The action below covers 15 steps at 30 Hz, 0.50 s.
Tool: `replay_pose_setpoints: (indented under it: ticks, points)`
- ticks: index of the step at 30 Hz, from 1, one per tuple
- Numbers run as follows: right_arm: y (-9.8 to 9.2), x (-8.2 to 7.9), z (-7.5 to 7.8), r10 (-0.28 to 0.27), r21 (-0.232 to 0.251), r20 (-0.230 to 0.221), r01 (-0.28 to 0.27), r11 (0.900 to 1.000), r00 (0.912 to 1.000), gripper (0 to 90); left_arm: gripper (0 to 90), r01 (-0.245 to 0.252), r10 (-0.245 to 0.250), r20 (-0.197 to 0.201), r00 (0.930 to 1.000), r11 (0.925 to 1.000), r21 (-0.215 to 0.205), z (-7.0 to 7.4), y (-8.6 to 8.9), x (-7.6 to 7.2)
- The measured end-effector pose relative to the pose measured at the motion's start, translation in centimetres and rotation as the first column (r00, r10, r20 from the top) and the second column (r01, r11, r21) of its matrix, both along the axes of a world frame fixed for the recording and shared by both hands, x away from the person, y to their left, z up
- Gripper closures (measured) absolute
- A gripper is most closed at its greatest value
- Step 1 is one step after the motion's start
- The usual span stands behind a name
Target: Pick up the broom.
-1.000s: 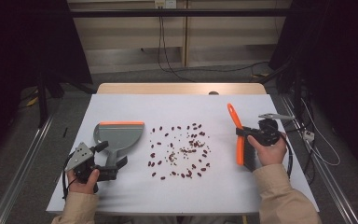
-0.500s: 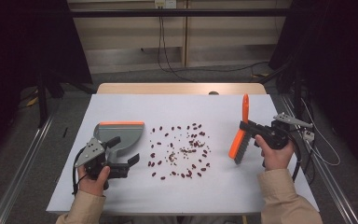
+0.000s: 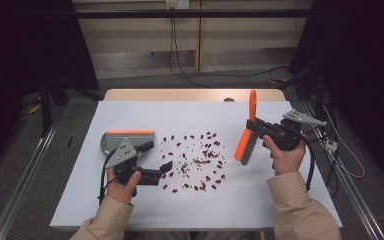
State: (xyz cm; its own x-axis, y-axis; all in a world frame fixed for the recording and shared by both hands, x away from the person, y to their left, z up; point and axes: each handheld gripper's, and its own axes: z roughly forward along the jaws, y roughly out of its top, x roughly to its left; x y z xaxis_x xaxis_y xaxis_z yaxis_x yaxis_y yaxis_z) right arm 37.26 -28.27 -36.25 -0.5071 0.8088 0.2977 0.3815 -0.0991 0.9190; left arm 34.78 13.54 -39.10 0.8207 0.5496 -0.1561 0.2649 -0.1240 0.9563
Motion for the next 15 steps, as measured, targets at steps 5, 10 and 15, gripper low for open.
replay_pose_setpoints:
  ticks: [5, 10, 15]
  points:
    - [2.0, 0.5, 0.6, 0.024, 0.012, 0.014, -0.024, 1.0, 0.9996, 71.4, 5.1, 0.043, -0.043, -0.034, 0.9985, 0.9991, 0.003, -0.1, -2.6, 1.0]
    - [4.1, 0.9, 1.1, 0.065, 0.002, 0.029, -0.065, 0.998, 0.9975, 71.4, 8.1, 0.076, -0.077, -0.073, 0.9944, 0.997, -0.014, -0.3, -4.6, 1.8]
    - [6.1, 1.4, 1.3, 0.098, -0.01, 0.029, -0.098, 0.995, 0.9948, 71.4, 17.1, 0.115, -0.115, -0.075, 0.9904, 0.9933, -0.011, -0.3, -6.5, 2.3]
